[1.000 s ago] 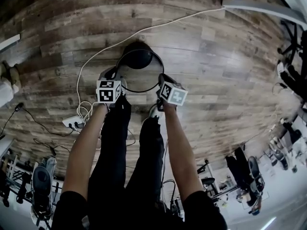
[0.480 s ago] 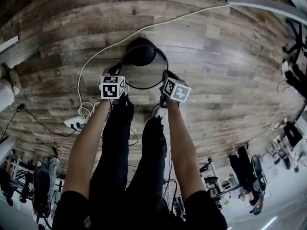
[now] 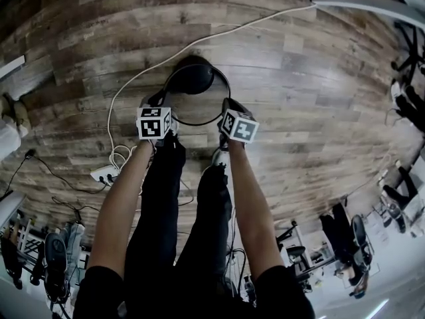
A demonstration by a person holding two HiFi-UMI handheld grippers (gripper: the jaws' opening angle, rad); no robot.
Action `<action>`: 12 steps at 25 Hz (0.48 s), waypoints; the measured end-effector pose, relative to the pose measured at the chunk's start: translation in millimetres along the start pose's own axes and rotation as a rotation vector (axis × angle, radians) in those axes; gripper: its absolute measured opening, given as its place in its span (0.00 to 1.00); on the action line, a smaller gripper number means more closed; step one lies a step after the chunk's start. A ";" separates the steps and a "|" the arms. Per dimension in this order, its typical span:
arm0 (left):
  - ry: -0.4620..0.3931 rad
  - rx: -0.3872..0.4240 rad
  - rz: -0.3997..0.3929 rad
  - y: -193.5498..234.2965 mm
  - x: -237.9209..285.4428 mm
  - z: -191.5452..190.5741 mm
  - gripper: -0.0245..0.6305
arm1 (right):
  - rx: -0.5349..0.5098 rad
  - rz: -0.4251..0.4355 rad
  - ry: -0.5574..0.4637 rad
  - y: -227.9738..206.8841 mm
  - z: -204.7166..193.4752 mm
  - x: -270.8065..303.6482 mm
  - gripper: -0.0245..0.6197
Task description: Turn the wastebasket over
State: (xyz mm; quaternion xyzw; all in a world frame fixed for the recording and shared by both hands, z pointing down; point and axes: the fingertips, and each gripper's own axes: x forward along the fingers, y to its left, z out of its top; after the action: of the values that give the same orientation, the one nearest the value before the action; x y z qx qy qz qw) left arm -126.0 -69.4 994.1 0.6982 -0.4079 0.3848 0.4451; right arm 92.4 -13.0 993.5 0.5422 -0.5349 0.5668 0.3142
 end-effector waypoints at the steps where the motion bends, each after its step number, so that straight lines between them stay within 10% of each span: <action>1: 0.013 0.008 0.010 -0.6 1.0 -0.4 0.14 | -0.021 -0.014 0.008 0.4 -0.9 1.3 0.12; 12: 0.006 -0.099 0.077 8.3 -56.6 9.7 0.22 | -0.149 -0.046 0.036 15.8 4.7 -44.4 0.27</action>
State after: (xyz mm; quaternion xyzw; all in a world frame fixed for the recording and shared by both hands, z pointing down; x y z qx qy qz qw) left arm -152.9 -67.9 942.7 0.6577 -0.4519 0.3832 0.4653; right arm 88.5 -11.1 946.4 0.5193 -0.5571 0.5277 0.3760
